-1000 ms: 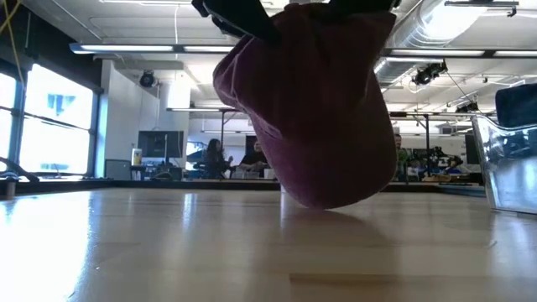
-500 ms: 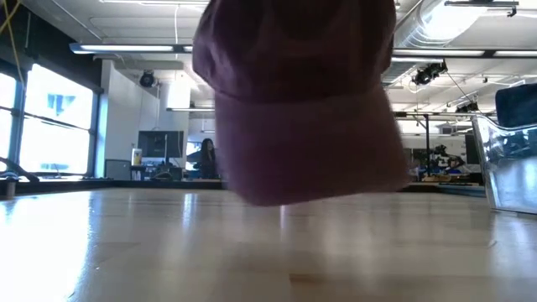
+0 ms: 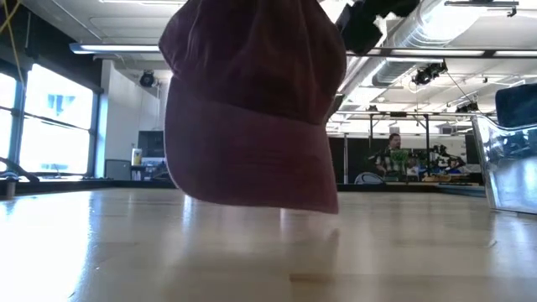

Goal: Pick & Place hat
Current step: Put the red cap into the left transparent bin

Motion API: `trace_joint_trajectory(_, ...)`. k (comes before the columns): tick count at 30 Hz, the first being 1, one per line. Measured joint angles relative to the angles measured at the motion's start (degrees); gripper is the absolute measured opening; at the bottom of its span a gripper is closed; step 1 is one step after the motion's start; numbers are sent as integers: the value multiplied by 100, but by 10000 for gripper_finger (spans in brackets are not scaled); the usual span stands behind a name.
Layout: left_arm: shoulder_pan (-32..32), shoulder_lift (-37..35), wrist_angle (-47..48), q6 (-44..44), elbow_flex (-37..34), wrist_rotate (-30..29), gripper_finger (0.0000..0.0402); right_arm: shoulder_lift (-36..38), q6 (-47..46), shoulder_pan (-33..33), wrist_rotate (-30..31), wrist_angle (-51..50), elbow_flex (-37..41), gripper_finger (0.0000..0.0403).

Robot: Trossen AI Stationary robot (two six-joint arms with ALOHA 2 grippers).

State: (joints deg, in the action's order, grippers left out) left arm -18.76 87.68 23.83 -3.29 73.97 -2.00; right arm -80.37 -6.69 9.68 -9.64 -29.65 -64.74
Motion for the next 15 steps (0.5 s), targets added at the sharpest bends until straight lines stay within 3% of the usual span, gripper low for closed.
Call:
trace_joint_trajectory(9, 4, -13, 22, -24, 0, 43, 2, -352, 511, -101, -20, 751, 7, 244)
trace_joint_trajectory(15, 2, -11, 10, -39, -2, 161, 2, -278, 592, -259, -763, 1107, -4, 244)
